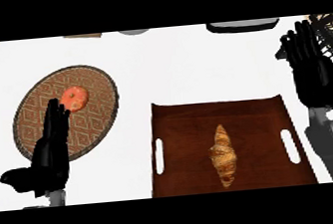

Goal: Pick the croissant from the tray and place it in the tiered basket

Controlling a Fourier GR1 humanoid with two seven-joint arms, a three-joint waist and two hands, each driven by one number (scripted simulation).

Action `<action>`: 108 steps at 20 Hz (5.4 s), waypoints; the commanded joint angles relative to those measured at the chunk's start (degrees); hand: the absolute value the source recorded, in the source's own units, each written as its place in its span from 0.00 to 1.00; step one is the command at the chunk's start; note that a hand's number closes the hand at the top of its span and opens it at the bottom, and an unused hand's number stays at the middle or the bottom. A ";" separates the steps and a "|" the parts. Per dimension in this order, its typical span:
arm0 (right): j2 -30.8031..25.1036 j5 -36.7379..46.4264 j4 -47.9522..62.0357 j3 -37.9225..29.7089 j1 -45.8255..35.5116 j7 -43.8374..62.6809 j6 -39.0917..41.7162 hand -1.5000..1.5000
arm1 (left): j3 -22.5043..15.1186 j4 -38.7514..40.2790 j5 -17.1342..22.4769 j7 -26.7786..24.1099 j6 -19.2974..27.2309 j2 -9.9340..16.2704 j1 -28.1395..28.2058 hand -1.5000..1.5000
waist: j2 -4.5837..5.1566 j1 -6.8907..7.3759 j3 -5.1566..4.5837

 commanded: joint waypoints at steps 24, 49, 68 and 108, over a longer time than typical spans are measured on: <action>-8.38 31.72 -27.31 21.76 51.01 28.26 -38.03 0.00 | 1.47 6.65 -7.14 8.64 -7.67 14.81 -7.66 0.50 | 1.07 1.46 1.33; -14.91 43.44 -37.83 23.00 23.62 92.99 -14.56 0.00 | 2.41 12.04 -7.81 9.27 -10.19 12.53 -13.09 0.50 | 0.65 2.79 1.78; 0.15 60.17 -26.03 25.23 20.24 93.04 -3.95 0.00 | 2.84 9.38 -9.14 9.12 -10.64 12.30 -9.54 0.50 | 0.15 1.81 1.85; 21.49 67.15 -4.26 18.76 10.96 83.19 9.40 1.00 | 7.47 7.79 -11.85 12.43 -13.14 10.49 -11.85 0.50 | 0.31 1.66 2.14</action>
